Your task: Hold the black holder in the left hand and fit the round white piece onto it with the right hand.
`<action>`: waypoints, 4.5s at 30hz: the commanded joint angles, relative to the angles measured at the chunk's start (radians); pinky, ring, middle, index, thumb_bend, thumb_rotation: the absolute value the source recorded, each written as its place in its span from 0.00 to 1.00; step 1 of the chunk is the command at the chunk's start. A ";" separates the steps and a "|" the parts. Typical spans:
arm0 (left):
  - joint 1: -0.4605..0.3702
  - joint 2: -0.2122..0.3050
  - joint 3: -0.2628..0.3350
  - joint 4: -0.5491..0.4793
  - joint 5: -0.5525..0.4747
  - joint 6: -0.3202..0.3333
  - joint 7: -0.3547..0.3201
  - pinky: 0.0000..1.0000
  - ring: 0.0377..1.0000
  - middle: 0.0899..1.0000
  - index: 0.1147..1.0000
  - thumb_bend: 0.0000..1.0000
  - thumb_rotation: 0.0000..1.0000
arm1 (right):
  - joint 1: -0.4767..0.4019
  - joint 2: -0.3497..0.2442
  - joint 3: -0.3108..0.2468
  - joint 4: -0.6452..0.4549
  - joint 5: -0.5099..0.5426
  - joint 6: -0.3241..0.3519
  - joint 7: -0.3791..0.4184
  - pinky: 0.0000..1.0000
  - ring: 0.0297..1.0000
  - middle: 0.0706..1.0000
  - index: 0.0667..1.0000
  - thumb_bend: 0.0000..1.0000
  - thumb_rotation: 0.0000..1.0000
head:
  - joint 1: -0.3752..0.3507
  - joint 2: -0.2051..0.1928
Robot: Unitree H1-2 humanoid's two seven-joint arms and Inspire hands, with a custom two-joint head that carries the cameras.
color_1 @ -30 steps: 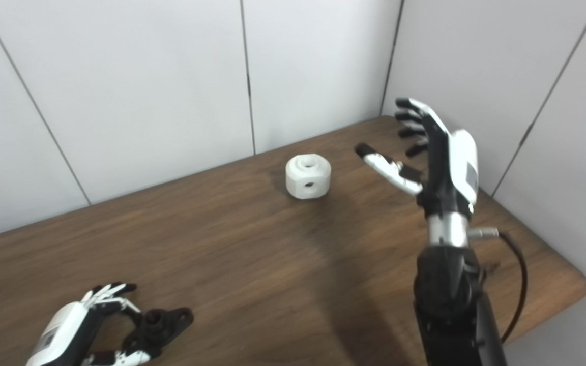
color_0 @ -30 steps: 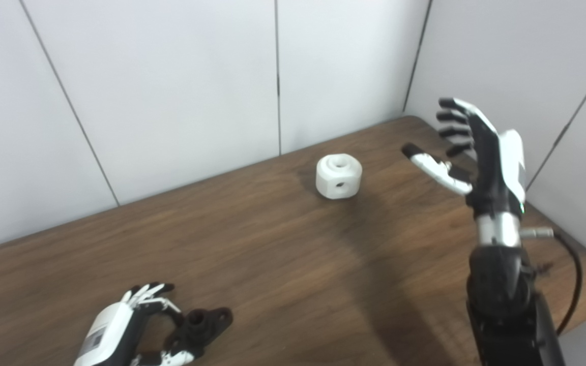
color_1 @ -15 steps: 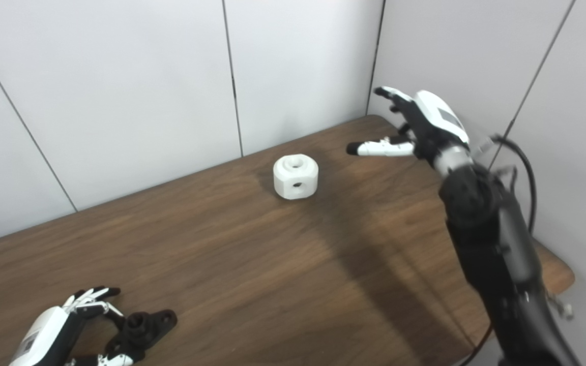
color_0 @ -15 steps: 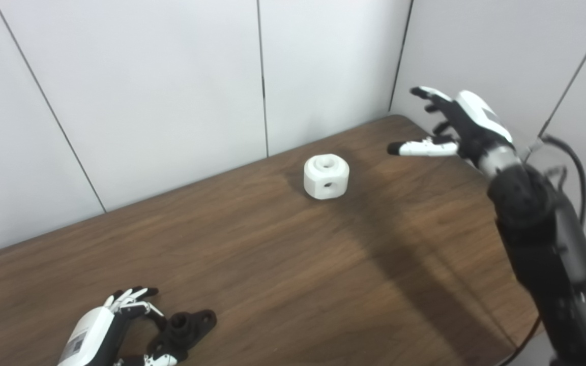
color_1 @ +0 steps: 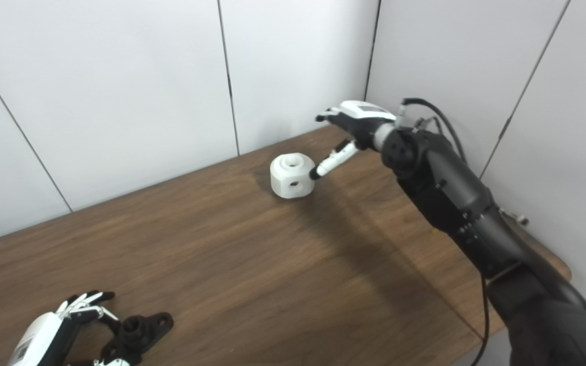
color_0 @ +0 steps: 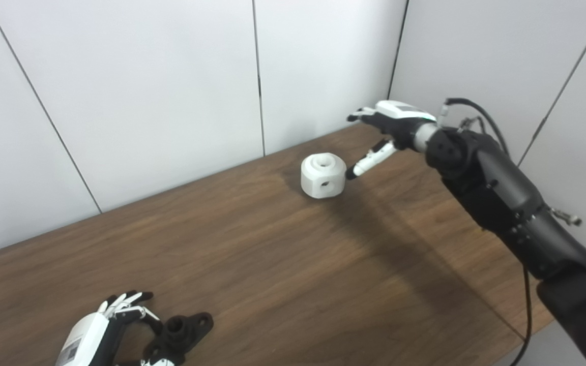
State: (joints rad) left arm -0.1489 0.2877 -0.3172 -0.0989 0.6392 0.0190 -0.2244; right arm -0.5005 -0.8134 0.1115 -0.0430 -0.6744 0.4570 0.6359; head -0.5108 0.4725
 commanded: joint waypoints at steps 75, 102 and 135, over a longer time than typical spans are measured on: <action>-0.005 -0.006 -0.021 0.053 -0.014 -0.002 0.013 1.00 0.91 0.86 0.41 0.52 0.04 | -0.125 0.140 -0.008 0.102 -0.150 0.010 -0.159 0.98 1.00 1.00 0.91 0.98 0.52 | 0.042 -0.099; -0.013 -0.005 -0.032 0.058 -0.021 -0.007 0.013 1.00 0.90 0.85 0.41 0.52 0.04 | -0.116 0.513 -0.428 0.041 -0.587 0.013 0.011 0.83 1.00 1.00 0.99 1.00 0.62 | 0.052 -0.101; 0.014 0.007 -0.027 0.015 -0.029 0.002 0.000 1.00 0.91 0.86 0.41 0.51 0.04 | -0.137 0.618 -0.514 0.294 -0.537 0.013 -0.322 0.88 1.00 1.00 0.96 1.00 0.54 | 0.052 -0.083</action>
State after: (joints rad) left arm -0.1518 0.2793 -0.3364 -0.0815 0.6163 0.0126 -0.1929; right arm -0.5852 -0.1844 -0.3995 0.2755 -1.2213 0.4672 0.3499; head -0.4587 0.3911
